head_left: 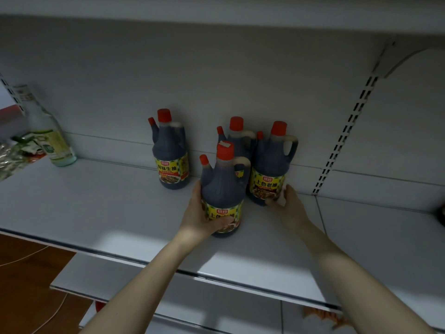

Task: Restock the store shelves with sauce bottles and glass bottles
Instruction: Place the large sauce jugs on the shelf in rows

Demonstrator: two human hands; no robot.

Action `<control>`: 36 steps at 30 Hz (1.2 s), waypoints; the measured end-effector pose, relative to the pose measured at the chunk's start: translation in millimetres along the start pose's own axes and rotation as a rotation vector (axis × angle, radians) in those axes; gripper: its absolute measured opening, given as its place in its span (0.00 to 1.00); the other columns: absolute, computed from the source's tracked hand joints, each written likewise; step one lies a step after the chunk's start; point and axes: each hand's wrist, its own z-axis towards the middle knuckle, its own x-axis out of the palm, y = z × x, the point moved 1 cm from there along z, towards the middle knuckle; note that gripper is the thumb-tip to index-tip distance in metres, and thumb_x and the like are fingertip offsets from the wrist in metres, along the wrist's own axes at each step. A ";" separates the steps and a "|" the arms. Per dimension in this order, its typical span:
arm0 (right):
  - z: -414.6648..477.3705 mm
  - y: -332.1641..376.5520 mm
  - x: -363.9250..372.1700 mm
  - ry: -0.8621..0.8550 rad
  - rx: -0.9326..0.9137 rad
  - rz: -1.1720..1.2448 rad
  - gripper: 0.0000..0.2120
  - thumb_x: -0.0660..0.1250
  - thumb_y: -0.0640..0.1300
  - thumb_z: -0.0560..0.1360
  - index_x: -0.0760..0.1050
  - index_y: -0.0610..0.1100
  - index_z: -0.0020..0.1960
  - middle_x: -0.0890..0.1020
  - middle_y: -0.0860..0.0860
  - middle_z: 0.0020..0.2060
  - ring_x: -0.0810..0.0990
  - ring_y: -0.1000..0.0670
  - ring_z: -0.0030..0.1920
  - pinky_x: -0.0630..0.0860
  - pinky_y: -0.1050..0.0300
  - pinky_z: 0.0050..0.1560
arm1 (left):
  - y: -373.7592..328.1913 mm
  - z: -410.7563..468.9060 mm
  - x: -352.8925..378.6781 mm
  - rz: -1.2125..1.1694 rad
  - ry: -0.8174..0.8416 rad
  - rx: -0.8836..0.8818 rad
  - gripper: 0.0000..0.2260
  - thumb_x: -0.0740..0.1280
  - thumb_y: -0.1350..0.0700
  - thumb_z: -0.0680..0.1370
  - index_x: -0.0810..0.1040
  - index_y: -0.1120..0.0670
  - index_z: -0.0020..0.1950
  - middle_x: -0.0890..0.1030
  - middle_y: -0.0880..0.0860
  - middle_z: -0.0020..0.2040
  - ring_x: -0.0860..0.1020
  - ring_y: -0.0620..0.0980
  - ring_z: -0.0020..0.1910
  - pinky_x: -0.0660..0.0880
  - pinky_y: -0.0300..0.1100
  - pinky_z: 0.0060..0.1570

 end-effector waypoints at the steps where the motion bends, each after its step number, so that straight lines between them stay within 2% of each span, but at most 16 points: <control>1: -11.9 -2.6 0.6 0.027 0.018 -0.092 0.30 0.66 0.45 0.75 0.59 0.40 0.72 0.70 0.46 0.66 0.67 0.48 0.67 0.63 0.59 0.61 | -0.7 1.4 -0.3 0.003 0.002 0.003 0.42 0.78 0.58 0.63 0.55 0.36 0.63 0.68 0.35 0.61 0.70 0.42 0.62 0.72 0.34 0.55; 3: -35.6 -15.0 5.3 0.102 0.034 -0.368 0.33 0.65 0.51 0.75 0.55 0.40 0.74 0.64 0.48 0.71 0.62 0.49 0.70 0.59 0.59 0.67 | -1.9 5.2 -0.1 0.002 0.003 0.011 0.41 0.77 0.61 0.65 0.55 0.39 0.64 0.67 0.38 0.61 0.69 0.40 0.61 0.70 0.25 0.50; 5: -53.9 -28.2 9.9 0.165 0.062 -0.588 0.35 0.61 0.57 0.76 0.52 0.42 0.75 0.56 0.46 0.75 0.53 0.47 0.75 0.53 0.55 0.72 | -3.3 9.8 0.5 0.011 0.004 0.023 0.40 0.76 0.62 0.65 0.55 0.42 0.65 0.67 0.39 0.61 0.68 0.39 0.60 0.69 0.22 0.47; 7: -65.3 -34.4 12.2 0.186 0.066 -0.690 0.34 0.56 0.60 0.77 0.52 0.43 0.75 0.53 0.46 0.76 0.49 0.47 0.75 0.49 0.54 0.74 | -4.7 15.0 0.7 0.020 0.009 0.037 0.39 0.76 0.63 0.66 0.55 0.43 0.65 0.68 0.38 0.60 0.69 0.35 0.57 0.68 0.20 0.46; 10: -75.1 -35.6 12.2 0.164 0.026 -0.724 0.33 0.53 0.61 0.77 0.52 0.44 0.75 0.51 0.47 0.76 0.48 0.49 0.76 0.45 0.54 0.74 | -3.8 22.2 -0.1 0.033 0.023 0.069 0.37 0.76 0.63 0.66 0.57 0.41 0.62 0.67 0.33 0.57 0.69 0.29 0.53 0.68 0.20 0.46; 14: -78.0 -38.1 14.1 0.144 0.004 -0.760 0.34 0.49 0.64 0.76 0.52 0.45 0.75 0.51 0.47 0.76 0.47 0.49 0.76 0.43 0.54 0.73 | -0.9 24.3 -0.4 0.044 0.020 0.070 0.37 0.76 0.64 0.66 0.56 0.39 0.60 0.67 0.33 0.56 0.69 0.30 0.53 0.68 0.20 0.45; 16: -79.2 -37.7 14.7 0.136 -0.003 -0.757 0.34 0.49 0.64 0.76 0.52 0.44 0.75 0.51 0.47 0.76 0.47 0.49 0.76 0.44 0.54 0.73 | -0.3 23.7 0.0 0.042 0.010 0.071 0.38 0.76 0.64 0.66 0.56 0.42 0.63 0.67 0.36 0.57 0.69 0.33 0.54 0.67 0.19 0.45; 18: -79.2 -37.7 14.2 0.125 -0.010 -0.757 0.34 0.50 0.64 0.77 0.53 0.44 0.75 0.52 0.47 0.76 0.48 0.49 0.76 0.44 0.54 0.73 | 0.7 22.4 0.2 0.038 0.001 0.063 0.39 0.76 0.63 0.66 0.56 0.45 0.66 0.67 0.35 0.57 0.69 0.29 0.52 0.67 0.18 0.44; 21: -80.0 -36.9 14.2 0.126 -0.013 -0.751 0.34 0.49 0.64 0.76 0.53 0.45 0.75 0.52 0.48 0.76 0.48 0.50 0.76 0.44 0.55 0.73 | 8.0 17.8 4.0 0.044 -0.007 0.032 0.40 0.78 0.61 0.63 0.57 0.43 0.65 0.70 0.35 0.56 0.71 0.29 0.51 0.68 0.20 0.43; 24: -80.5 -36.5 14.1 0.127 -0.011 -0.747 0.38 0.45 0.68 0.73 0.53 0.44 0.75 0.52 0.47 0.76 0.48 0.49 0.76 0.45 0.55 0.74 | 13.6 15.1 5.2 0.062 -0.030 -0.006 0.39 0.78 0.61 0.63 0.59 0.43 0.64 0.71 0.39 0.58 0.73 0.40 0.56 0.69 0.24 0.47; 27: -80.1 -37.3 14.0 0.128 -0.014 -0.749 0.34 0.50 0.63 0.76 0.54 0.44 0.75 0.53 0.47 0.76 0.48 0.49 0.76 0.45 0.55 0.74 | 17.6 18.7 -0.7 0.083 0.055 -0.054 0.44 0.79 0.52 0.60 0.60 0.47 0.70 0.72 0.45 0.65 0.72 0.48 0.63 0.73 0.45 0.60; 28: -80.2 -37.2 14.1 0.125 -0.017 -0.748 0.32 0.52 0.61 0.77 0.54 0.44 0.75 0.53 0.47 0.76 0.48 0.49 0.76 0.45 0.55 0.74 | 17.4 19.0 -2.6 0.094 0.076 -0.066 0.46 0.79 0.47 0.57 0.60 0.48 0.71 0.72 0.46 0.66 0.73 0.48 0.63 0.72 0.49 0.61; 30: -79.9 -37.1 14.4 0.120 -0.021 -0.746 0.32 0.53 0.60 0.78 0.54 0.44 0.75 0.53 0.47 0.76 0.48 0.49 0.76 0.45 0.54 0.74 | 16.8 18.6 -4.2 0.105 0.086 -0.086 0.49 0.77 0.44 0.55 0.59 0.48 0.72 0.72 0.47 0.67 0.73 0.48 0.63 0.72 0.51 0.62; 36: -77.3 -41.2 14.7 0.133 -0.029 -0.758 0.34 0.50 0.63 0.77 0.53 0.43 0.75 0.52 0.47 0.76 0.48 0.49 0.76 0.45 0.54 0.74 | 19.9 19.7 -0.6 0.113 0.059 -0.079 0.43 0.78 0.58 0.65 0.57 0.48 0.72 0.71 0.47 0.66 0.72 0.48 0.63 0.71 0.46 0.61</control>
